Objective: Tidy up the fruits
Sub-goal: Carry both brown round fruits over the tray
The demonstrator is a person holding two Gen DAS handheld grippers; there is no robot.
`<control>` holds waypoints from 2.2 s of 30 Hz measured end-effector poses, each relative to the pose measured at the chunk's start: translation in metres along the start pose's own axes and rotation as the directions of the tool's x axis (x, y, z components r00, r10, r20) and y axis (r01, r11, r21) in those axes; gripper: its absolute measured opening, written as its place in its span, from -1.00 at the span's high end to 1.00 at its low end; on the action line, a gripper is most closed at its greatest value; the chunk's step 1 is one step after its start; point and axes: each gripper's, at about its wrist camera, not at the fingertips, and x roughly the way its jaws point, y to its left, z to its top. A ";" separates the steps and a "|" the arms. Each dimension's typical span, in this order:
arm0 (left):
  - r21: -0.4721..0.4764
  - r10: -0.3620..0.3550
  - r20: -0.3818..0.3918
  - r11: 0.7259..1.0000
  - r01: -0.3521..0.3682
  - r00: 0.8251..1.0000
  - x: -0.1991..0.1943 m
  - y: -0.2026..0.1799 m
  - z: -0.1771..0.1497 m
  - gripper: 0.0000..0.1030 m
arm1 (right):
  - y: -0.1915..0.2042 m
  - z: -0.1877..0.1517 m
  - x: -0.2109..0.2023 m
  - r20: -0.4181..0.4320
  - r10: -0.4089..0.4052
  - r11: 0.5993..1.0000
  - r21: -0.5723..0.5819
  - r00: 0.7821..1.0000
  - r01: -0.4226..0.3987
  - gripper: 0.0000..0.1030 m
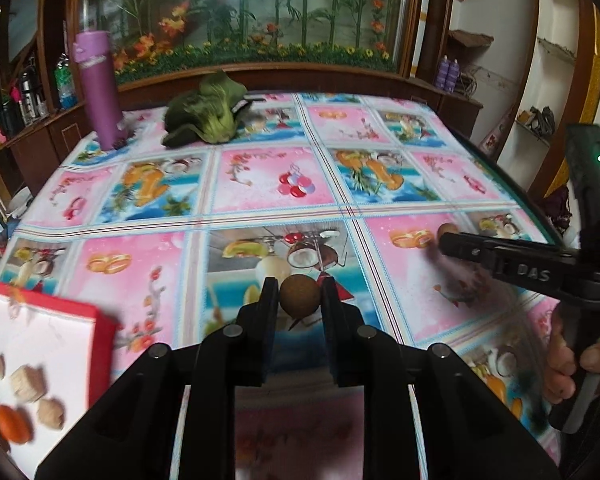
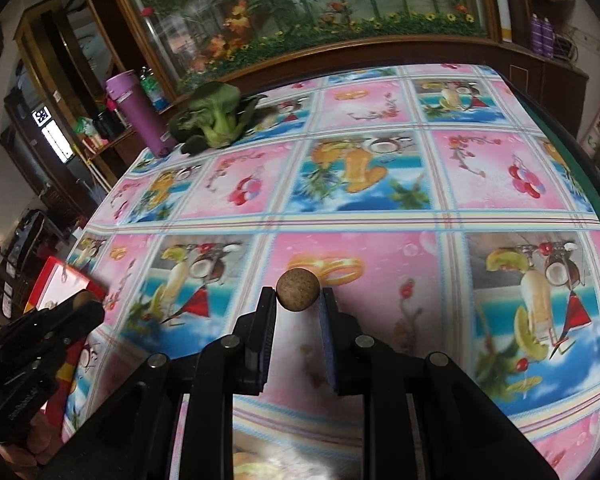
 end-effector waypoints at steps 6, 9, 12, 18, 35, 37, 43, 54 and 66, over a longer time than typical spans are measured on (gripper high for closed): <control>-0.028 0.029 0.034 0.999 -0.028 0.999 -0.035 0.010 -0.010 0.55 | 0.025 -0.013 -0.019 0.047 0.040 0.999 -0.015 0.998 -0.040 0.60; -0.033 0.058 0.052 0.998 -0.056 0.997 -0.051 0.015 -0.015 0.55 | 0.045 -0.021 -0.034 0.084 0.086 0.996 -0.028 0.993 -0.084 0.61; -0.032 0.074 0.067 0.997 -0.072 0.995 -0.065 0.019 -0.020 0.55 | 0.065 -0.026 -0.040 0.085 0.118 0.992 -0.055 0.989 -0.114 0.61; -0.056 0.113 0.106 0.993 -0.108 0.988 -0.094 0.034 -0.030 0.55 | 0.112 -0.033 -0.042 0.062 0.151 0.981 -0.131 0.987 -0.142 0.61; -0.222 0.323 0.159 0.933 -0.285 0.933 -0.161 0.124 -0.077 0.55 | 0.231 -0.059 -0.038 -0.002 0.220 0.927 -0.311 0.976 -0.210 0.61; -0.243 0.338 0.157 0.924 -0.295 0.928 -0.166 0.134 -0.082 0.55 | 0.246 -0.061 -0.036 -0.013 0.229 0.917 -0.334 0.973 -0.220 0.61; -0.284 0.376 0.138 0.902 -0.327 0.916 -0.174 0.158 -0.095 0.55 | 0.280 -0.067 -0.010 -0.089 0.243 0.897 -0.360 0.966 -0.258 0.61; -0.312 0.424 0.057 0.868 -0.387 0.904 -0.166 0.190 -0.114 0.55 | 0.306 -0.084 0.028 -0.178 0.208 0.891 -0.372 0.962 -0.262 0.61; -0.326 0.432 0.000 0.853 -0.408 0.902 -0.151 0.204 -0.123 0.54 | 0.317 -0.093 0.042 -0.212 0.192 0.883 -0.388 0.958 -0.263 0.61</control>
